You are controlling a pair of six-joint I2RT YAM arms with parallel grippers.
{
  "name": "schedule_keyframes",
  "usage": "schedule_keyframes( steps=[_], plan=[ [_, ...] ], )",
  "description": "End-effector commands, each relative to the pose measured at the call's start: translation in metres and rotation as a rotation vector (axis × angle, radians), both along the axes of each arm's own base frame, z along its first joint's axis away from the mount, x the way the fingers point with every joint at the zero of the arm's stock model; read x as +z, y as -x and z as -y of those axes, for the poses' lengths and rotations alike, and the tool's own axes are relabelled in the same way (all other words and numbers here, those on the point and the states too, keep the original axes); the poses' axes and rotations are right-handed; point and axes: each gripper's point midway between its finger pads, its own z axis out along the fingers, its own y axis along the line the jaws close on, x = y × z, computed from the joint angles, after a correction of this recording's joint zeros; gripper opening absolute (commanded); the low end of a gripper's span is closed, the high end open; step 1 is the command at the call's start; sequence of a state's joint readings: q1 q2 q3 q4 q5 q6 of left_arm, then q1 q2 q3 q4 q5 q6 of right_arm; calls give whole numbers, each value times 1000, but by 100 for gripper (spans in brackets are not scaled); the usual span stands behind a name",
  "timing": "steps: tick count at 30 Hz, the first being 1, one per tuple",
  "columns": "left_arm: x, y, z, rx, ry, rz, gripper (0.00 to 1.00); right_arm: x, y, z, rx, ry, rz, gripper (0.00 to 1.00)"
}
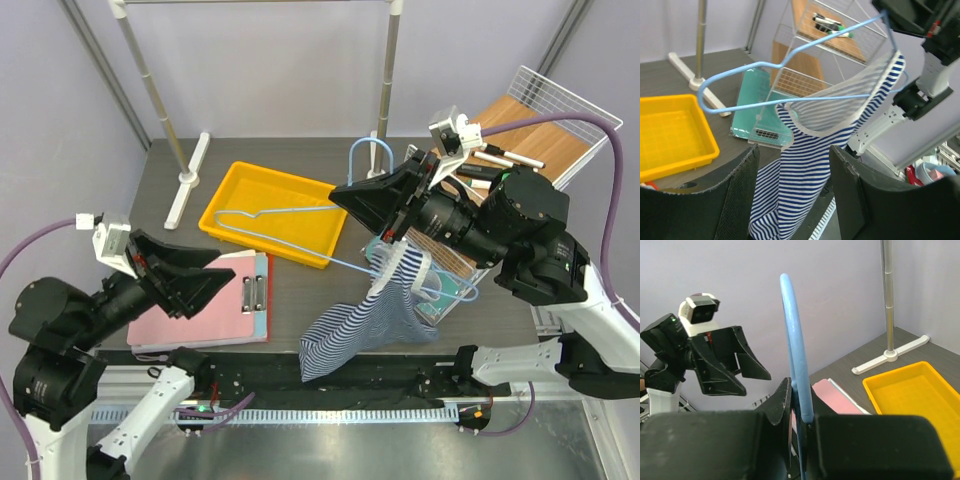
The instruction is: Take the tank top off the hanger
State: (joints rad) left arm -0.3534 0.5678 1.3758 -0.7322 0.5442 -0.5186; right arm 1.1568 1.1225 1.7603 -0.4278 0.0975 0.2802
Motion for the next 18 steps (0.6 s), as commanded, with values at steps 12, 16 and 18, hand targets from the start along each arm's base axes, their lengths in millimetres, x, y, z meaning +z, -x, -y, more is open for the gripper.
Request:
schedule_keyframes(
  steps=[12, 16, 18],
  plan=[
    [48, -27, 23, -88, 24, 40, 66, -22, 4, -20, 76, 230, 0, 1],
    [40, -42, 33, -125, 0, -10, 66, -42, 7, -29, 118, 338, -42, 1],
    [32, -48, 37, -136, -14, -28, 65, -49, 7, -28, 121, 371, -53, 1]
  ],
)
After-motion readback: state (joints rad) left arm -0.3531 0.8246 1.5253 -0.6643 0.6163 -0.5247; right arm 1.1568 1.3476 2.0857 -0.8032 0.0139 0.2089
